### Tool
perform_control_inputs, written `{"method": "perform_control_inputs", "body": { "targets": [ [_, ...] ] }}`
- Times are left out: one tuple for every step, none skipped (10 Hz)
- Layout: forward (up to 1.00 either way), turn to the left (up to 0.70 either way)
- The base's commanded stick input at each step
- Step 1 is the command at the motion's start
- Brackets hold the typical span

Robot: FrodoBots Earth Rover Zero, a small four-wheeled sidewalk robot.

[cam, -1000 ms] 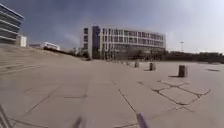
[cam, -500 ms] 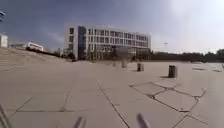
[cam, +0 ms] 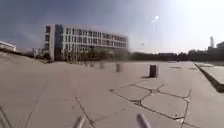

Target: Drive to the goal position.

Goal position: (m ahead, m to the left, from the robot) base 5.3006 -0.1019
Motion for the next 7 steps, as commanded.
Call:
{"method": "perform_control_inputs", "body": {
  "targets": [
    [0.70, 0.00],
    [0.70, 0.00],
    [0.70, 0.00],
    [0.70, 0.00],
    [0.70, 0.00],
    [0.70, 0.00],
    [0.70, 0.00]
  ]
}}
